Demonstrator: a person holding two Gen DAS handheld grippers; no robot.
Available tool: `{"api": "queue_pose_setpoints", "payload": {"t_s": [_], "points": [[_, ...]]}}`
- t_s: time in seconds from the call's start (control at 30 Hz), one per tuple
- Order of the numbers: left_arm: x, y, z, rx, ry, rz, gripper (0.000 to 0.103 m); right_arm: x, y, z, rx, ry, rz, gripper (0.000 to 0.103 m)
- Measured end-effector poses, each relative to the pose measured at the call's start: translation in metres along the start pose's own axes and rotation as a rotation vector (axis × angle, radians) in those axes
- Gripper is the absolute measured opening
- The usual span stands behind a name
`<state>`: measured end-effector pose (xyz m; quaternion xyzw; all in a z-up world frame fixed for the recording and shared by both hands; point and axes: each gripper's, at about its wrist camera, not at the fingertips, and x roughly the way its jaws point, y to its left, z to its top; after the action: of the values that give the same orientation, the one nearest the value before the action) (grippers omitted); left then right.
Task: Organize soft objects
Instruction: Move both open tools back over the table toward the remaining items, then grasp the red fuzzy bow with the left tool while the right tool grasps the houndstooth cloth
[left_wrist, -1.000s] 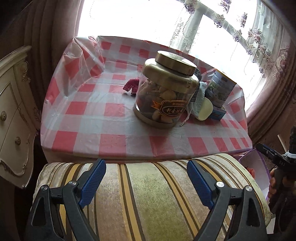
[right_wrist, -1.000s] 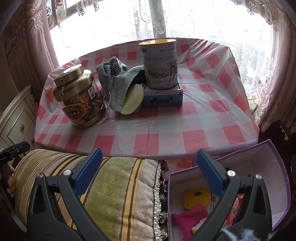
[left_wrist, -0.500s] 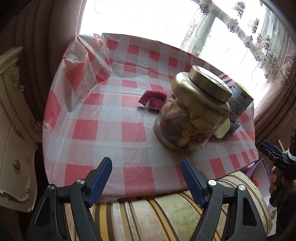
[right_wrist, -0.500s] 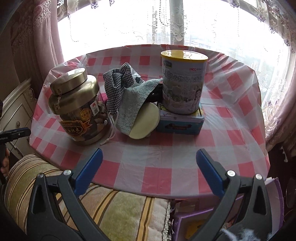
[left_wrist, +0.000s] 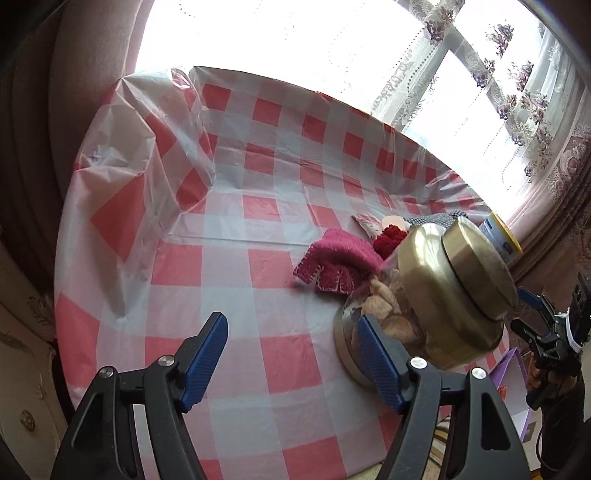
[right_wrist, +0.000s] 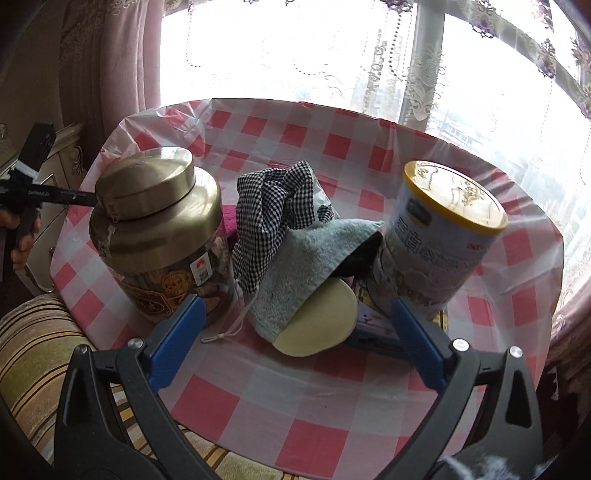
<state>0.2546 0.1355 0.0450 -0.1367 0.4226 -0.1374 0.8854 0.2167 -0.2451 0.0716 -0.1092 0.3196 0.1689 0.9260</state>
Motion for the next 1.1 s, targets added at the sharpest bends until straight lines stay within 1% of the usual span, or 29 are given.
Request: {"api": "queue_pose_setpoints", "payload": {"t_s": [0.13, 0.23, 0.33, 0.4, 0.47, 0.53, 0.63, 0.67, 0.7, 0.77, 0.87, 0.97, 1.03, 1.1], "points": [[0.024, 0.005, 0.026, -0.005, 0.035, -0.068, 0.072, 0.016, 0.003, 0.011, -0.087, 0.001, 0.034, 0.101], [0.046, 0.006, 0.042, 0.023, 0.069, -0.108, 0.072, 0.029, 0.005, 0.016, -0.147, 0.006, 0.048, 0.101], [0.07, 0.01, 0.061, 0.03, 0.103, -0.176, 0.072, 0.043, 0.006, 0.017, -0.195, 0.016, 0.074, 0.1], [0.088, 0.01, 0.075, 0.041, 0.122, -0.196, 0.072, 0.052, 0.008, 0.015, -0.227, 0.023, 0.093, 0.096], [0.107, 0.007, 0.086, 0.073, 0.149, -0.209, 0.073, 0.062, 0.01, 0.014, -0.247, 0.034, 0.109, 0.091], [0.127, 0.002, 0.095, 0.081, 0.188, -0.246, 0.072, 0.069, 0.011, 0.013, -0.256, 0.037, 0.122, 0.091], [0.152, -0.01, 0.104, 0.108, 0.242, -0.271, 0.072, 0.078, 0.014, 0.011, -0.295, 0.034, 0.131, 0.09], [0.16, -0.015, 0.107, 0.122, 0.257, -0.28, 0.072, 0.081, 0.015, 0.011, -0.307, 0.035, 0.134, 0.087], [0.166, -0.021, 0.11, 0.132, 0.274, -0.304, 0.072, 0.083, 0.015, 0.011, -0.316, 0.038, 0.141, 0.085], [0.178, -0.034, 0.115, 0.159, 0.308, -0.36, 0.072, 0.087, 0.015, 0.013, -0.324, 0.038, 0.154, 0.076], [0.197, -0.051, 0.123, 0.192, 0.362, -0.449, 0.072, 0.09, 0.016, 0.016, -0.339, 0.024, 0.168, 0.074], [0.221, -0.07, 0.126, 0.221, 0.441, -0.501, 0.072, 0.092, 0.018, 0.019, -0.345, 0.017, 0.178, 0.074], [0.232, -0.084, 0.122, 0.246, 0.491, -0.552, 0.072, 0.095, 0.02, 0.019, -0.361, 0.013, 0.174, 0.073], [0.241, -0.094, 0.12, 0.264, 0.529, -0.587, 0.072, 0.099, 0.022, 0.019, -0.375, 0.017, 0.166, 0.069]]}}
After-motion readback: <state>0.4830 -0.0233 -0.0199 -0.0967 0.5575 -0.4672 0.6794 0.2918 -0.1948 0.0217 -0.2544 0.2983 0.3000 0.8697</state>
